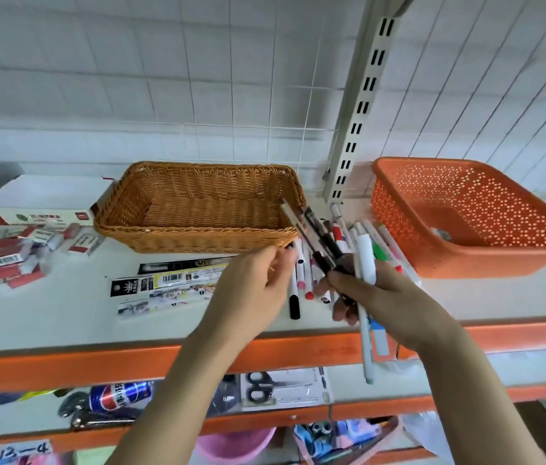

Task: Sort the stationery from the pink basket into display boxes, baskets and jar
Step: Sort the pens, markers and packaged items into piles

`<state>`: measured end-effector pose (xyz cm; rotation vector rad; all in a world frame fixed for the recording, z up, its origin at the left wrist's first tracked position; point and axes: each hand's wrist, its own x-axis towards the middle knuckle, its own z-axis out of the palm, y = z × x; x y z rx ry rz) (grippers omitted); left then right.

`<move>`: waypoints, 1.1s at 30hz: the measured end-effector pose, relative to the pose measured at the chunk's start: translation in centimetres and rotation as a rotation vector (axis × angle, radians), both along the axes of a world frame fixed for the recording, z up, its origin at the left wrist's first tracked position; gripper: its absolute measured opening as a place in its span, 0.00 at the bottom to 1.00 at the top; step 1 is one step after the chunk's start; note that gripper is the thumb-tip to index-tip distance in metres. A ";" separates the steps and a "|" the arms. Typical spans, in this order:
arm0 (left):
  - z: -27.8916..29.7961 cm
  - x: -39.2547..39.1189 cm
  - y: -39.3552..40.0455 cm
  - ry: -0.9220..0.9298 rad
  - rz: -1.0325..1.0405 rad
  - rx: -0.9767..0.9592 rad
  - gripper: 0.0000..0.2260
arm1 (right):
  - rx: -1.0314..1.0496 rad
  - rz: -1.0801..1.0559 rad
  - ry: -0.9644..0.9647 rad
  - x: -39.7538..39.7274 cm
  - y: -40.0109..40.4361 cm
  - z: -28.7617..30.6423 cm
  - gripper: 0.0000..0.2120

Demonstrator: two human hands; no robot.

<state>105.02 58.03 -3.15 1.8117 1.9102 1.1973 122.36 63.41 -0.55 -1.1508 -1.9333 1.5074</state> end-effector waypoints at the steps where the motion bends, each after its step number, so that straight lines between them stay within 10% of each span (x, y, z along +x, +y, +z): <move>1: 0.5 0.7 0.2 -0.129 -0.008 -0.046 0.19 | 0.003 0.041 -0.010 -0.3 -0.2 0.0 0.10; 9: 0.8 2.2 2.2 -0.852 0.068 -0.176 0.08 | -0.066 0.127 -0.014 -1.3 0.0 0.0 0.10; 17: 3.5 -0.4 2.7 -1.233 0.264 0.103 0.07 | -0.151 0.028 -0.046 0.0 1.8 0.3 0.09; 33: 0.8 -5.3 0.7 -0.813 0.297 -0.169 0.08 | 0.381 -0.280 -0.585 -4.7 5.7 -1.1 0.22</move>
